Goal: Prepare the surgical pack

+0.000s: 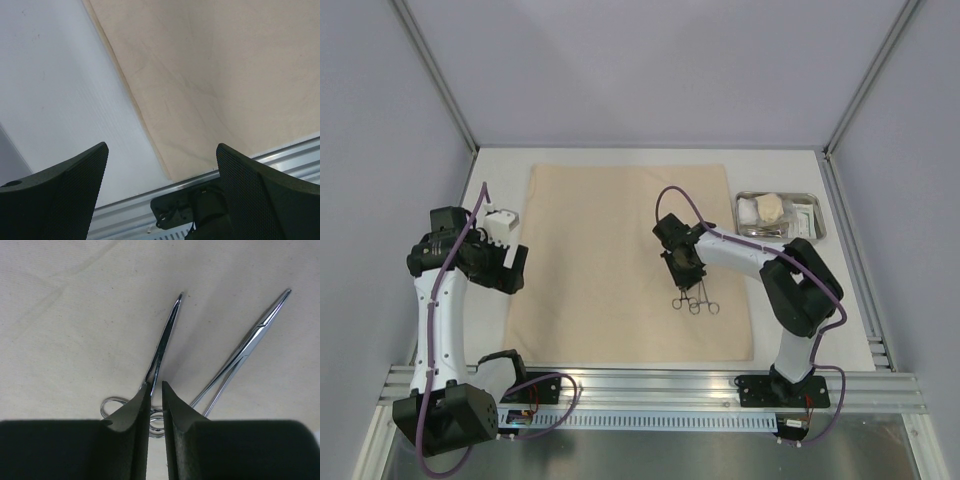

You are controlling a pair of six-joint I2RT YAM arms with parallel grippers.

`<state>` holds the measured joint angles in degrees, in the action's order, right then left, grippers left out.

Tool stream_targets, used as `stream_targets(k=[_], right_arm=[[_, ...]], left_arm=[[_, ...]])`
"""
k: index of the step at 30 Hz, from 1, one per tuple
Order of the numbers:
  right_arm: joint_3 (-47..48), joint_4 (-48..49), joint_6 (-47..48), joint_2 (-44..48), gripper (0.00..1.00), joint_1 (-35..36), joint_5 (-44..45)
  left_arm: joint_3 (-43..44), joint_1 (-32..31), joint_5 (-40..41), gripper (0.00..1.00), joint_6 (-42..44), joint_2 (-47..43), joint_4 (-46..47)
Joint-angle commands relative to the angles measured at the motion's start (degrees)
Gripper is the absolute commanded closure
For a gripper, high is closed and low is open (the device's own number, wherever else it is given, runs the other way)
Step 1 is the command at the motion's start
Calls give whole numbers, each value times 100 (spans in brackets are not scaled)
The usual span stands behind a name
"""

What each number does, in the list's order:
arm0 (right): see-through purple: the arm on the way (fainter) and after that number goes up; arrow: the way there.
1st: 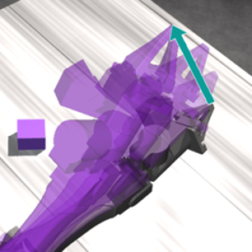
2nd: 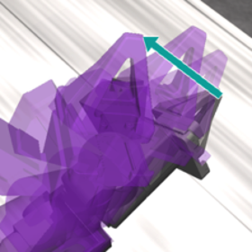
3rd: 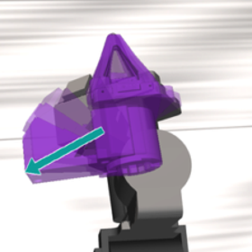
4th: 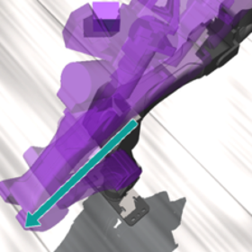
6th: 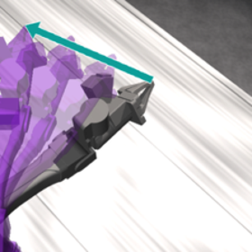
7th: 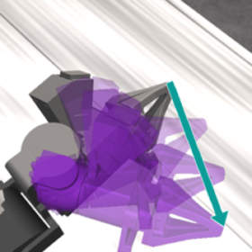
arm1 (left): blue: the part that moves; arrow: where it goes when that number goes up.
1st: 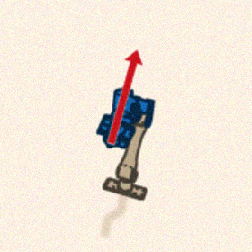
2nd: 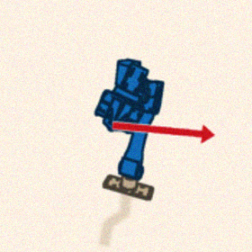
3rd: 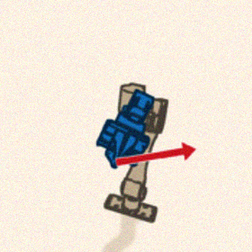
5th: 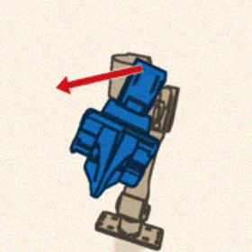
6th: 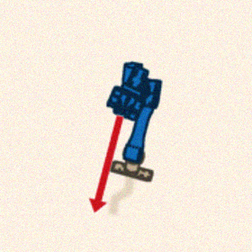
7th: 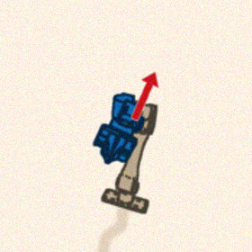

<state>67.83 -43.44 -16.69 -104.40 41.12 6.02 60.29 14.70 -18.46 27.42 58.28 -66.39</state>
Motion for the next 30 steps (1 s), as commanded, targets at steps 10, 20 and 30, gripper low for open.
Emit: stream_targets(k=[10,20,30], right_arm=[[46,64,78,-449,85,27,92],[370,-7,289,-337,100,36,-259],[1055,-155,2220,438,99,-8,91]], left_arm=[[-70,15,44,2,194,-36,144],[-70,15,106,2,238,-10,153],[0,15,97,2,237,69,197]])
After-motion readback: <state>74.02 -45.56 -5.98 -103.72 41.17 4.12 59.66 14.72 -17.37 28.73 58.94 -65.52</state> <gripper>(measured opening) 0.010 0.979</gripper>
